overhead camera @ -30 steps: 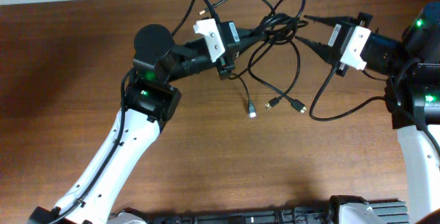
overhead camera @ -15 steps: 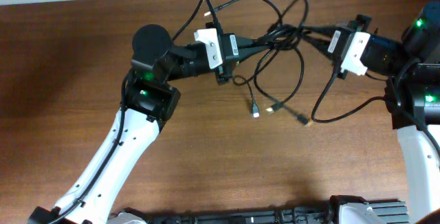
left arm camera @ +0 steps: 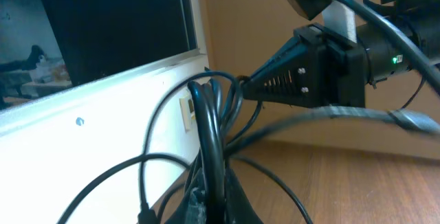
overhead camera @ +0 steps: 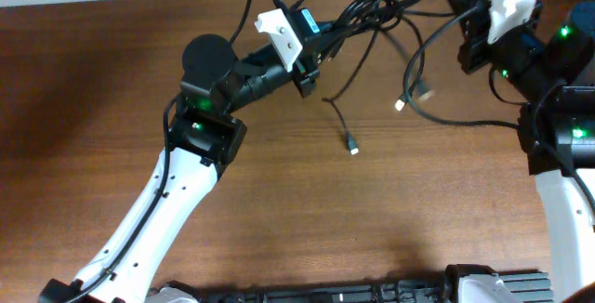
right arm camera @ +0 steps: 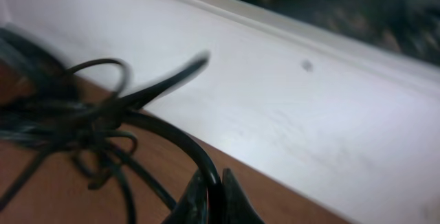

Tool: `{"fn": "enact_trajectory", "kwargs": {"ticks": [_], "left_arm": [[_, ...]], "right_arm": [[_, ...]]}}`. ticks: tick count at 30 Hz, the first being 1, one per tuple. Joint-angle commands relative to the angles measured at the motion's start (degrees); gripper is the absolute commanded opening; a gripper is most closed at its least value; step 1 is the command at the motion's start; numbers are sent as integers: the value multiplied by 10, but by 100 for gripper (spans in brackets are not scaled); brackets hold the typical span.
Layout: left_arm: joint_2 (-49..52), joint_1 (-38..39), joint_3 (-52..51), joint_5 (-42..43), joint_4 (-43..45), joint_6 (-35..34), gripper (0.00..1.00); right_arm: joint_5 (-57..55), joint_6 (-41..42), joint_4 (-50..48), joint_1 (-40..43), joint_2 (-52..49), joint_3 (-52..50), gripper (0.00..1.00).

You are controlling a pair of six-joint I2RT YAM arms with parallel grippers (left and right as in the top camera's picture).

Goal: Untangle cables

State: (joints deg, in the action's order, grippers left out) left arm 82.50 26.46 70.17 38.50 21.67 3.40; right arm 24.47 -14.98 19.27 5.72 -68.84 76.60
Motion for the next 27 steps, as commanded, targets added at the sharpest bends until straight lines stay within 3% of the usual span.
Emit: {"fn": "enact_trajectory", "kwargs": {"ticks": [1, 8, 11, 13, 15, 19, 22, 27], "left_arm": [[-11, -7, 5, -19, -2, -4, 0], [-11, -8, 5, -33, -47, -4, 0], [-11, -7, 5, -38, -48, -4, 0], [-11, -7, 5, -38, -37, -4, 0], [-11, -7, 5, -38, -20, -4, 0], [-11, -7, 5, -24, 19, -4, 0], [-11, -7, 5, -18, 30, -4, 0], [-11, -7, 5, -18, 30, -4, 0]], "right_arm": [[-168, 121, -9, 8, 7, 5, 4], [-155, 280, -28, 77, 7, 5, 4], [-68, 276, -38, 104, 7, 5, 4], [-8, 222, -37, 106, 7, 5, 4], [76, 155, -36, 104, 7, 5, 16], [189, 79, -28, 104, 7, 5, 58], [191, 79, -13, 104, 7, 5, 69], [268, 19, 16, 104, 6, 5, 71]]}}
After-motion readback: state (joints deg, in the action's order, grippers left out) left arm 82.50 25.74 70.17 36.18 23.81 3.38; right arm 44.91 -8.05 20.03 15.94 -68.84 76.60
